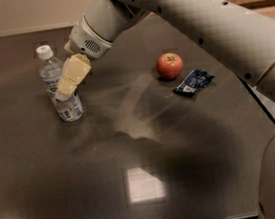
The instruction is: Pick blue plastic bottle
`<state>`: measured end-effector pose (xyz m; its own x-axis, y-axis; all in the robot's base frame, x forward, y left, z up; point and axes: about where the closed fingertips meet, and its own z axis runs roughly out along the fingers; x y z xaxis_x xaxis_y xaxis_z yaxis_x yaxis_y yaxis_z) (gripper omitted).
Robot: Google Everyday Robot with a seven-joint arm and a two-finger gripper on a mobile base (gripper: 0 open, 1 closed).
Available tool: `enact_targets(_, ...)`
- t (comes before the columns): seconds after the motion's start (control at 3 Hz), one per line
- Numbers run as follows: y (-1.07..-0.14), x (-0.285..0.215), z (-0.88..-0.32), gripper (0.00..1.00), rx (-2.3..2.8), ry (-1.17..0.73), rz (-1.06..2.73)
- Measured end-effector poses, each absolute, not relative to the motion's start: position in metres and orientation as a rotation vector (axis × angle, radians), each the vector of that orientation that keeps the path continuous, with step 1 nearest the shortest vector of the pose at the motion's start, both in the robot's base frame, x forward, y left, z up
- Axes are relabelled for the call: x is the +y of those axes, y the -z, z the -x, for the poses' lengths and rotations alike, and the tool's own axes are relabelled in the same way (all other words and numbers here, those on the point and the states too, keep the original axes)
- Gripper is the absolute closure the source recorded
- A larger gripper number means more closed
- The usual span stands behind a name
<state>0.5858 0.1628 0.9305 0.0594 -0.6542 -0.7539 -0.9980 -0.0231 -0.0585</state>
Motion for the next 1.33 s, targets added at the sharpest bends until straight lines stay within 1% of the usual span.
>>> enact_targets(0.33,-0.932,0.171,-0.583,0.16,1.628,-0.781,1.766)
enact_targets(1.0,-0.930,0.161,-0.577,0.63,1.593,-0.858,1.807)
enact_targets(1.33,-0.952,0.146,-0.568,0.86,1.544,-0.881,1.795)
